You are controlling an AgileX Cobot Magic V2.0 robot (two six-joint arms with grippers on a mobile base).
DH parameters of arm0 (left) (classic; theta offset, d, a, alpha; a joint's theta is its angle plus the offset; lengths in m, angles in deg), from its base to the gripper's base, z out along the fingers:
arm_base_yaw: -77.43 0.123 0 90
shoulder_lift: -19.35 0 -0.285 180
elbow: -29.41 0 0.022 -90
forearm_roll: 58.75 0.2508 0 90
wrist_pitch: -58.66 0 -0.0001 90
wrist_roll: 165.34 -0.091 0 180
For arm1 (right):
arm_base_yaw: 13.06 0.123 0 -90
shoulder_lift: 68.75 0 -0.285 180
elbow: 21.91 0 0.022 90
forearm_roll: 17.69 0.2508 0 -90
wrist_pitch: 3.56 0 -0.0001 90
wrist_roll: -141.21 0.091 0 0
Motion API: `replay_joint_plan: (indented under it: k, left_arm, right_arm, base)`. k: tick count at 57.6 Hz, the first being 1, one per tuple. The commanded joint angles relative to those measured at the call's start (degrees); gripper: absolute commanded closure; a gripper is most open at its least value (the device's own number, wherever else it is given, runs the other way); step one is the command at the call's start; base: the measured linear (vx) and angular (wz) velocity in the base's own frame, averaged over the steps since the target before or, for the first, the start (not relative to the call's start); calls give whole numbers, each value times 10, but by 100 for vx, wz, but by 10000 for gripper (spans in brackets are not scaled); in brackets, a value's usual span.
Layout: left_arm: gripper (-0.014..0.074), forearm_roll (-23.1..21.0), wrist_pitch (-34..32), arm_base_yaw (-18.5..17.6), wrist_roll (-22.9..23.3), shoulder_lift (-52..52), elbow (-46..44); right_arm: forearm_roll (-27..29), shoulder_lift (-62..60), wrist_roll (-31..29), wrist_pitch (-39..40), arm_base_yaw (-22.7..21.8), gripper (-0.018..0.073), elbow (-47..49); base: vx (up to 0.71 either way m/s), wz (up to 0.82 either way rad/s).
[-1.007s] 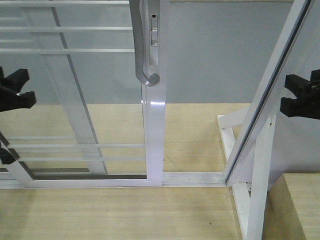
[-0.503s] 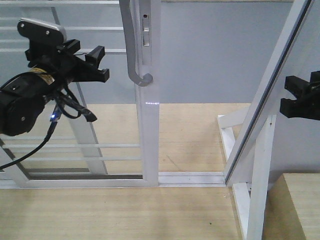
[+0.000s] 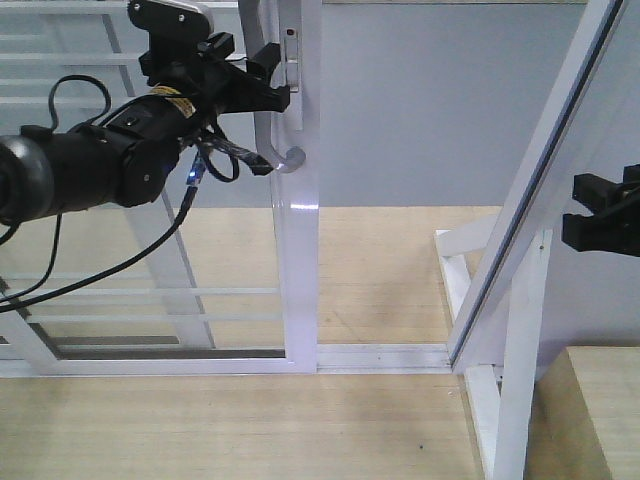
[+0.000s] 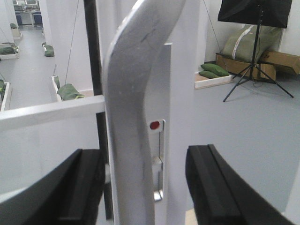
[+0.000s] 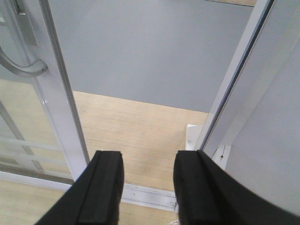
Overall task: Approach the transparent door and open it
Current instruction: 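Release the handle and grasp it with the left gripper, then slide the door farther open with the left gripper on the handle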
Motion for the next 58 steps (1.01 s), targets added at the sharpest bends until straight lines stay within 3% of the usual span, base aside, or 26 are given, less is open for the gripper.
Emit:
replay_joint_plan:
  k: [1, 9, 22, 28, 43, 52, 58]
  left_arm:
    - [90, -4, -49, -3, 4, 5, -54]
    - [90, -4, -45, -3, 0, -35, -108]
    - [118, -21, -13, -1, -69, -57, -133]
    - [135, -87, -7, -1, -90, -57, -133]
    - [136, -262, -9, 9, -222, -52, -131]
    - [136, -327, -9, 10, -289, -34, -131]
    - [136, -375, -7, 10, -358, -23, -131]
  right_arm:
    - [-8, -6, 1, 38, -2, 215, 17]
    - [-8, -6, 1, 37, -2, 215, 17]
    - [-8, -6, 1, 36, -2, 215, 17]
    - [-9, -6, 1, 36, -2, 215, 17]
    - [-13, -6, 1, 35, -2, 215, 17]
    - [-27, -6, 1, 35, -2, 215, 17]
    - [-38, -6, 1, 35, -2, 215, 17]
  base:
    - [0, 0]
    - [0, 0]
    - [0, 0]
    - [0, 0]
    - [0, 0]
    - [0, 0]
    - [0, 0]
